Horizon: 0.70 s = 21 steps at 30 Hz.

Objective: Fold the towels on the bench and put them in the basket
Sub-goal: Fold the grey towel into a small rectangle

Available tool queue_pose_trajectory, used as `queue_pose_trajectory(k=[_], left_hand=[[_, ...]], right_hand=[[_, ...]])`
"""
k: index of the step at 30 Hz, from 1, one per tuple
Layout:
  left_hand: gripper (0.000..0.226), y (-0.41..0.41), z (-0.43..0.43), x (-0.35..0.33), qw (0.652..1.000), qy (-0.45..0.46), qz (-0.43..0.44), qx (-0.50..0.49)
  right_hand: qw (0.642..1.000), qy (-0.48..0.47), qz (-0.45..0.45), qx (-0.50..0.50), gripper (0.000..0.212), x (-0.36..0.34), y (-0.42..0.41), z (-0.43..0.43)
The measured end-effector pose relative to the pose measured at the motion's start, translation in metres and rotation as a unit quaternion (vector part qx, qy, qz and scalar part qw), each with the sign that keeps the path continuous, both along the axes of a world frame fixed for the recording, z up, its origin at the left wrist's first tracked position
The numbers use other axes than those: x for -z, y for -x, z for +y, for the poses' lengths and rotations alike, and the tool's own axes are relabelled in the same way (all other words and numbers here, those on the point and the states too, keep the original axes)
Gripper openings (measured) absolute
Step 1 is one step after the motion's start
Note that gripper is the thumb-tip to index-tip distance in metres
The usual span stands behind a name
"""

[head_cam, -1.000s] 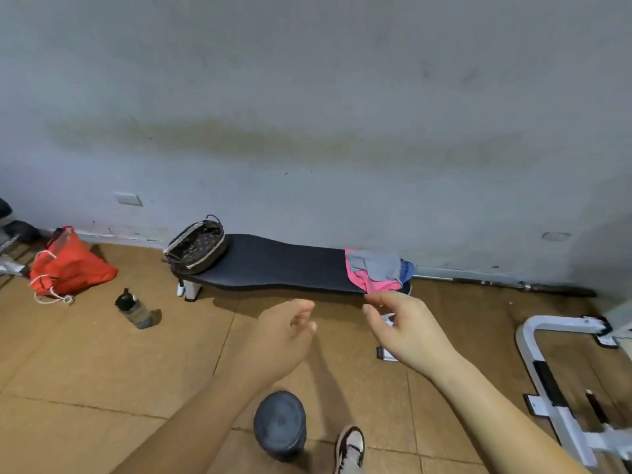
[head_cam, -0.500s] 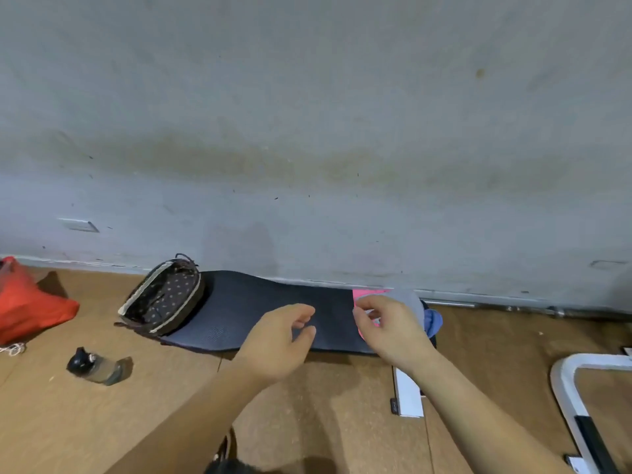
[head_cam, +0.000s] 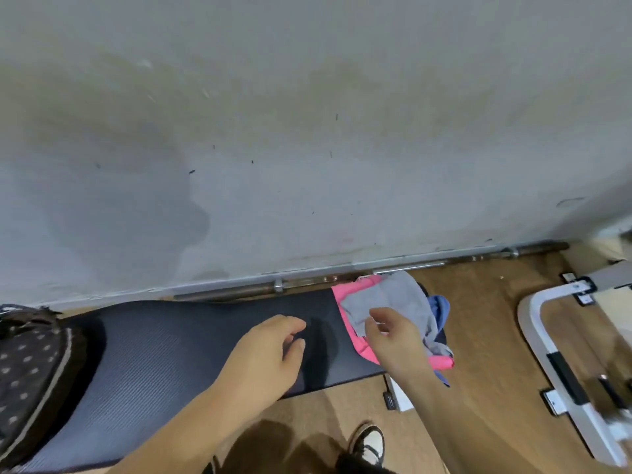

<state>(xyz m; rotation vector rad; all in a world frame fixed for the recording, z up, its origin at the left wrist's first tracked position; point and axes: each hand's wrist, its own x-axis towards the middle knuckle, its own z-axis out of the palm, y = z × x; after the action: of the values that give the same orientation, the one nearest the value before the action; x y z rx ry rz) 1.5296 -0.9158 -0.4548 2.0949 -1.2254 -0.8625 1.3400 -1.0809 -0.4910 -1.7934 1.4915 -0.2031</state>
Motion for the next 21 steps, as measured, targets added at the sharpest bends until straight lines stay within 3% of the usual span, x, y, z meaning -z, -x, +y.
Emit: queue_pose_trajectory(k=[5, 7, 10, 13, 18, 21], left_hand=[[0.034, 0.012, -0.045, 0.136, 0.999, 0.021, -0.011, 0.028], [0.032, 0.023, -0.062, 0.184, 0.998, 0.051, -0.009, 0.038], [0.029, 0.039, -0.079, 0.243, 0.993, 0.105, -0.013, 0.046], [0.029, 0.05, -0.076, 0.277, 0.987, 0.148, -0.032, 0.048], [0.03, 0.077, -0.032, 0.265, 0.986, 0.155, -0.064, 0.006], [0.035, 0.087, -0.021, 0.236, 0.98, 0.182, -0.077, -0.006]], right_hand=[[0.995, 0.046, 0.083, -0.034, 0.036, 0.142, 0.013, -0.059], [0.982, 0.123, 0.125, -0.07, 0.036, 0.193, 0.021, -0.072], [0.934, 0.289, 0.164, -0.135, 0.036, 0.253, 0.038, -0.091], [0.891, 0.386, 0.175, -0.163, 0.022, 0.277, 0.05, -0.108], [0.898, 0.414, 0.105, -0.106, 0.006, 0.243, 0.059, -0.081], [0.918, 0.382, -0.07, -0.076, 0.007, 0.192, 0.056, -0.057]])
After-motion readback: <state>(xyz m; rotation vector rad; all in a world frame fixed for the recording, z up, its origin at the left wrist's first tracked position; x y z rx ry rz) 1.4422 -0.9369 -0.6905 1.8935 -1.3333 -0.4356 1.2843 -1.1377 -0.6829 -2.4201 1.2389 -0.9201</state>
